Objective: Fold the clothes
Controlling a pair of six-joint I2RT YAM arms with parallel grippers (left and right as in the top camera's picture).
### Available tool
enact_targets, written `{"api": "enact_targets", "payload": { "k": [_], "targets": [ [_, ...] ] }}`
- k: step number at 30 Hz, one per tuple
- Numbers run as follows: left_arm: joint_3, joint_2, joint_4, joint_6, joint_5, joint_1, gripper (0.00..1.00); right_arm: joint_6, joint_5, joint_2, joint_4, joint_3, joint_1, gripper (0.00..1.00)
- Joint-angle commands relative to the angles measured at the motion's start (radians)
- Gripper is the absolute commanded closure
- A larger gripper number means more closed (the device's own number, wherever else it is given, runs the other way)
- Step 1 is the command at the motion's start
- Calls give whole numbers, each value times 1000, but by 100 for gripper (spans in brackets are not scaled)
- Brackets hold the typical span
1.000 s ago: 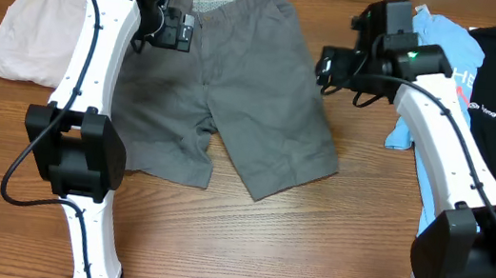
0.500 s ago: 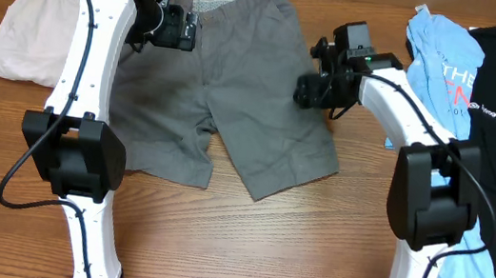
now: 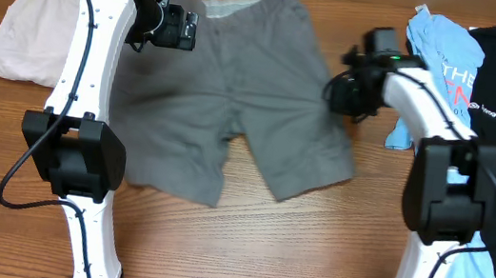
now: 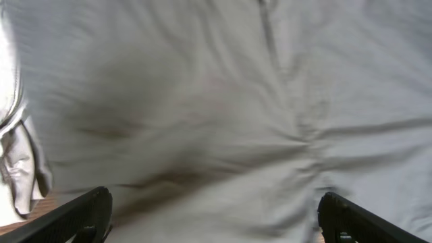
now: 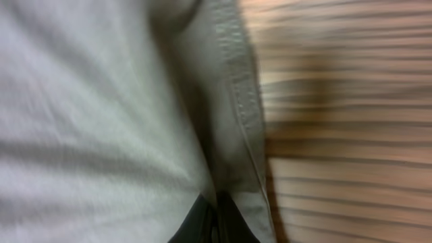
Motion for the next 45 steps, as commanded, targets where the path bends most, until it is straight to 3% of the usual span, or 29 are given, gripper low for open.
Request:
{"api": "enact_targets", "payload": {
  "k": [1, 2, 7, 10, 18, 23, 26, 29, 33, 45],
  "targets": [
    [27, -17, 10, -17, 19, 0, 0, 18, -40, 4, 4, 40, -105, 96],
    [27, -17, 13, -17, 18, -2, 0, 17, -55, 4, 5, 50, -117, 96],
    [27, -17, 32, -17, 17, -16, 0, -15, -61, 2, -63, 146, -135, 39],
    [27, -16, 43, -17, -1, -18, 0, -14, -74, -3, -184, 258, -130, 30],
    [27, -16, 71, -17, -88, -5, 0, -3, -132, -31, -478, 406, -43, 28],
    [27, -16, 82, -17, -84, 25, 0, 32, -135, -31, -550, 389, 74, 28],
    [27, -16, 75, -17, -84, 35, 0, 126, -62, -31, -552, 365, 154, 28],
    [27, -16, 68, -16, -84, 39, 0, 232, 34, -31, -523, 305, 223, 28],
    [27, -16, 67, 0, -84, 39, 0, 264, 39, -31, -433, 197, 269, 28],
    [26, -16, 63, 10, -87, 39, 0, 320, 187, -31, -92, -99, 251, 28]
  ]
}}
